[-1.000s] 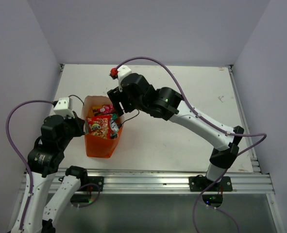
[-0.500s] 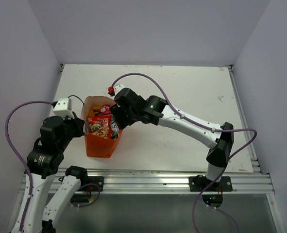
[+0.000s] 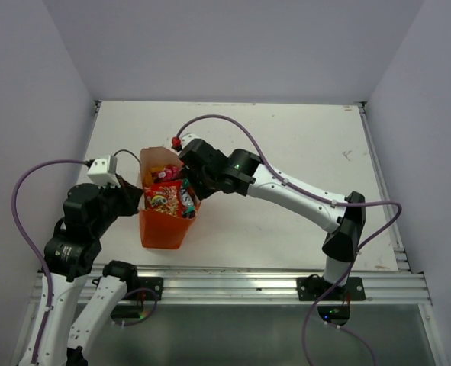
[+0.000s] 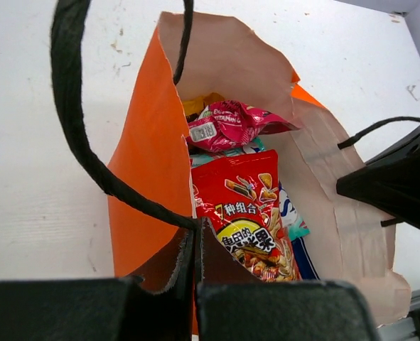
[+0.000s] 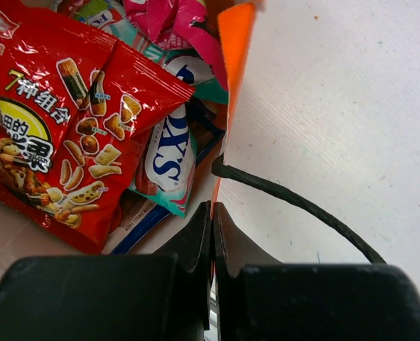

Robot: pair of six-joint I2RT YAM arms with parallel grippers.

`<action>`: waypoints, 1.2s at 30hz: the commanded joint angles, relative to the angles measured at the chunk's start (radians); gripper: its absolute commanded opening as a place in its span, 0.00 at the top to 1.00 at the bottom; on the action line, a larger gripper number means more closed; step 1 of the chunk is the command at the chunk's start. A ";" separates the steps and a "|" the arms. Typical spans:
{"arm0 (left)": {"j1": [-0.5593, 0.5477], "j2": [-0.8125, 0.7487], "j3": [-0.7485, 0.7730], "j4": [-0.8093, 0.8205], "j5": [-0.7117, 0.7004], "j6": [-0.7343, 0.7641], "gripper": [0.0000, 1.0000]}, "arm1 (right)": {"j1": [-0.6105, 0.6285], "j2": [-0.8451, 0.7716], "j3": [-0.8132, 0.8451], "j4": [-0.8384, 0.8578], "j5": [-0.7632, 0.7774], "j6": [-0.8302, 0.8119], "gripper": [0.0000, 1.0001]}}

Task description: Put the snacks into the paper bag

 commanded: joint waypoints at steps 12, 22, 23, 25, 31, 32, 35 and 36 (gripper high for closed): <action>-0.009 0.102 -0.044 0.384 0.254 -0.182 1.00 | 0.001 -0.091 0.247 -0.266 0.216 -0.004 1.00; -0.503 0.272 -0.026 0.508 -0.121 -0.236 1.00 | -0.006 -0.153 0.174 -0.301 0.299 0.024 1.00; -0.550 0.286 -0.006 0.505 -0.161 -0.236 1.00 | -0.008 -0.159 0.166 -0.301 0.302 0.030 1.00; -0.616 0.309 0.003 0.501 -0.223 -0.236 1.00 | -0.015 -0.171 0.139 -0.301 0.305 0.031 1.00; -0.624 0.309 -0.003 0.487 -0.267 -0.244 1.00 | -0.040 -0.223 0.008 -0.262 0.295 0.043 1.00; -0.624 0.309 -0.003 0.484 -0.281 -0.247 1.00 | -0.045 -0.234 -0.005 -0.257 0.292 0.047 1.00; -0.625 0.299 0.000 0.464 -0.324 -0.247 1.00 | -0.051 -0.248 -0.036 -0.249 0.292 0.056 1.00; -0.625 0.297 0.000 0.462 -0.327 -0.245 1.00 | -0.051 -0.251 -0.047 -0.248 0.290 0.056 1.00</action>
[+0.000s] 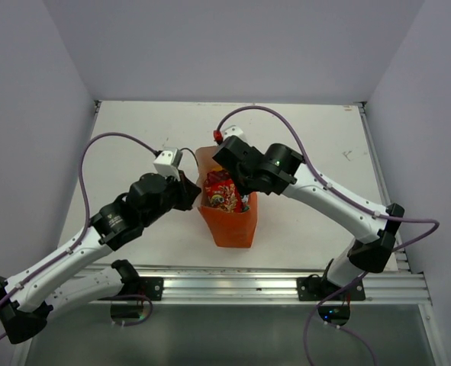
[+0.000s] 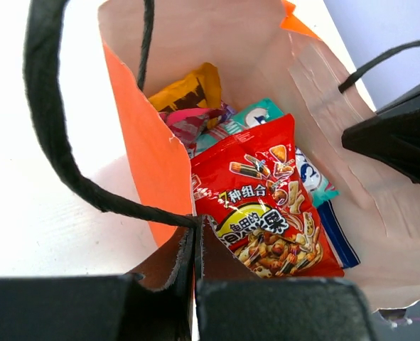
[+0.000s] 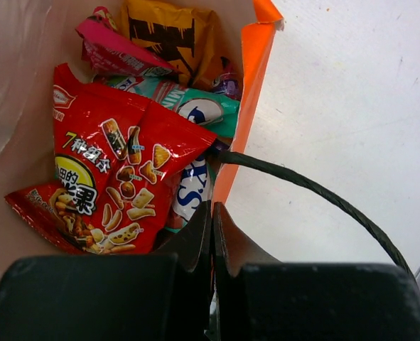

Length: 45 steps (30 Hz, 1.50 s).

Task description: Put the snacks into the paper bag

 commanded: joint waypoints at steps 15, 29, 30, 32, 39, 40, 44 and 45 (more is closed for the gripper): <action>-0.033 -0.003 0.116 0.144 -0.042 0.059 0.37 | -0.023 -0.132 -0.069 0.168 0.030 0.027 0.45; -0.042 0.005 0.382 0.022 -0.204 0.117 0.25 | -0.022 -0.220 0.259 -0.028 0.132 0.056 0.33; -0.042 0.002 0.417 0.009 -0.227 0.127 0.25 | -0.021 -0.241 0.264 -0.037 0.172 0.062 0.33; -0.042 -0.004 0.444 -0.020 -0.298 0.159 0.23 | -0.022 -0.267 0.243 -0.048 0.241 0.072 0.33; -0.042 0.022 0.535 -0.130 -0.407 0.179 0.21 | -0.022 -0.307 0.218 -0.193 0.472 0.125 0.31; -0.042 0.023 0.537 -0.135 -0.410 0.177 0.21 | -0.025 -0.306 0.218 -0.203 0.490 0.125 0.30; -0.042 0.028 0.538 -0.140 -0.422 0.176 0.21 | -0.025 -0.315 0.192 -0.210 0.496 0.127 0.30; -0.042 0.028 0.541 -0.140 -0.425 0.176 0.21 | -0.026 -0.316 0.186 -0.212 0.493 0.127 0.30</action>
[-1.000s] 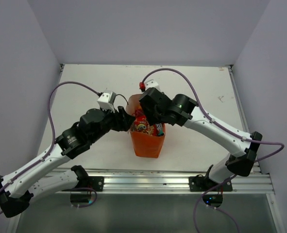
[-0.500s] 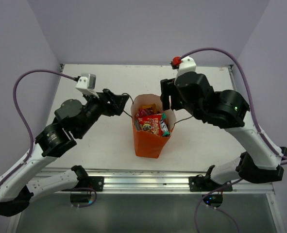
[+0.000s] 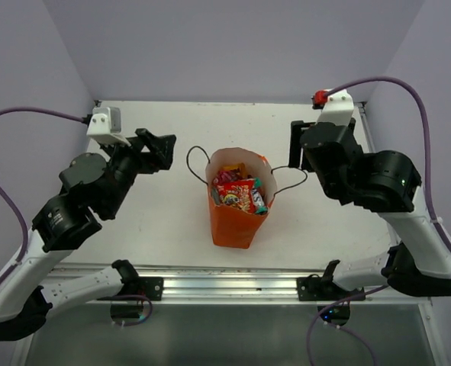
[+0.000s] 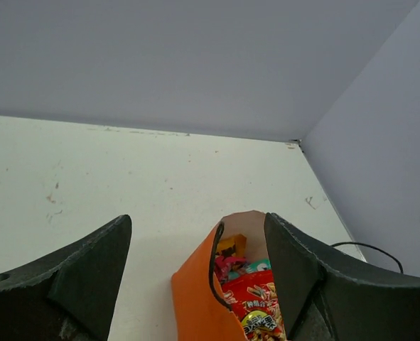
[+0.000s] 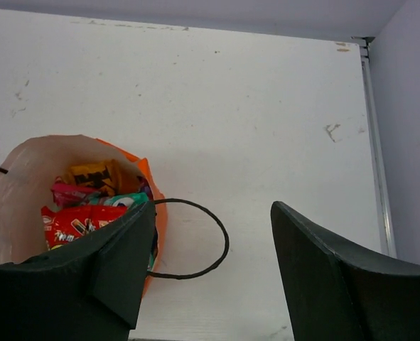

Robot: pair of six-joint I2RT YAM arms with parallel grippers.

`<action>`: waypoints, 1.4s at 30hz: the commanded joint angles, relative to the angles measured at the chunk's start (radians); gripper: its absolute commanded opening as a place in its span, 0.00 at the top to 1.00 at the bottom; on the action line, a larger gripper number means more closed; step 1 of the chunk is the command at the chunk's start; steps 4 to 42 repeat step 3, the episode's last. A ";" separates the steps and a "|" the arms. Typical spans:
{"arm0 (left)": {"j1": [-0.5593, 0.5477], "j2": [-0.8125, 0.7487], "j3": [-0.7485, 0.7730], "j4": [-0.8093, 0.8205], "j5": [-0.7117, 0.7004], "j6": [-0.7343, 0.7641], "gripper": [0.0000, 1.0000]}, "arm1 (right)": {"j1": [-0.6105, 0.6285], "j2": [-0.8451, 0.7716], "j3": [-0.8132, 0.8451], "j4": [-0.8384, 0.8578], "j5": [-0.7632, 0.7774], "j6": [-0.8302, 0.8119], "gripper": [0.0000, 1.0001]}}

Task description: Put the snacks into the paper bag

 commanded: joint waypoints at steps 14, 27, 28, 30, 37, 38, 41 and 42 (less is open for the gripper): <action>-0.007 0.022 0.034 -0.028 -0.050 0.024 0.20 | -0.007 0.011 -0.007 -0.132 0.071 0.039 0.27; -0.007 0.022 0.034 -0.028 -0.050 0.024 0.20 | -0.007 0.011 -0.007 -0.132 0.071 0.039 0.27; -0.007 0.022 0.034 -0.028 -0.050 0.024 0.20 | -0.007 0.011 -0.007 -0.132 0.071 0.039 0.27; -0.007 0.022 0.034 -0.028 -0.050 0.024 0.20 | -0.007 0.011 -0.007 -0.132 0.071 0.039 0.27; -0.007 0.022 0.034 -0.028 -0.050 0.024 0.20 | -0.007 0.011 -0.007 -0.132 0.071 0.039 0.27; -0.007 0.022 0.034 -0.028 -0.050 0.024 0.20 | -0.007 0.011 -0.007 -0.132 0.071 0.039 0.27; -0.007 0.022 0.034 -0.028 -0.050 0.024 0.20 | -0.007 0.011 -0.007 -0.132 0.071 0.039 0.27; -0.007 0.022 0.034 -0.028 -0.050 0.024 0.20 | -0.007 0.011 -0.007 -0.132 0.071 0.039 0.27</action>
